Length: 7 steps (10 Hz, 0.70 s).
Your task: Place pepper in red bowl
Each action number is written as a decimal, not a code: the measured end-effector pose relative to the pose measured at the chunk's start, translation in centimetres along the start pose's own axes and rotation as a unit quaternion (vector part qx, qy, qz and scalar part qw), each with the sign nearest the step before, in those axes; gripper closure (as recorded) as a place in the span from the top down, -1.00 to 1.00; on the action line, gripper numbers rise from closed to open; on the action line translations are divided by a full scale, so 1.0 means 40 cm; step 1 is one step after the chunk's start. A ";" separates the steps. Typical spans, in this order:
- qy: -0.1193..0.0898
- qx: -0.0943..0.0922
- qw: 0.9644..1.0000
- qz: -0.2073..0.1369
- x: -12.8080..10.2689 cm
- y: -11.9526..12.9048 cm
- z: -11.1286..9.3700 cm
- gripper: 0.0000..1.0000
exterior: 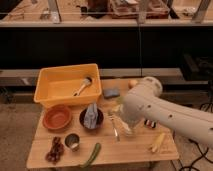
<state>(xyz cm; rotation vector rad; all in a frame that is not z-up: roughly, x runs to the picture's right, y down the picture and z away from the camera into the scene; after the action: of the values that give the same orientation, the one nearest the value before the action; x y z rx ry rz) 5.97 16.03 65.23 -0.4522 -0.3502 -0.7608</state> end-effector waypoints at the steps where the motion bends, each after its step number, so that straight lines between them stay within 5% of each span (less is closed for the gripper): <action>1: -0.019 -0.003 0.999 -0.032 -0.051 -0.003 0.036 0.60; 2: -0.036 -0.002 0.997 -0.065 -0.090 0.003 0.068 0.60; 4: -0.075 0.004 0.986 -0.147 -0.158 0.040 0.142 0.60; 7: -0.060 -0.006 0.977 -0.205 -0.196 0.068 0.221 0.60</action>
<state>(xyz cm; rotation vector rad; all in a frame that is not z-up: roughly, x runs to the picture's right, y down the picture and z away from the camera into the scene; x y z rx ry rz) 1.42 26.81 68.41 -0.4437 -0.5619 -1.1399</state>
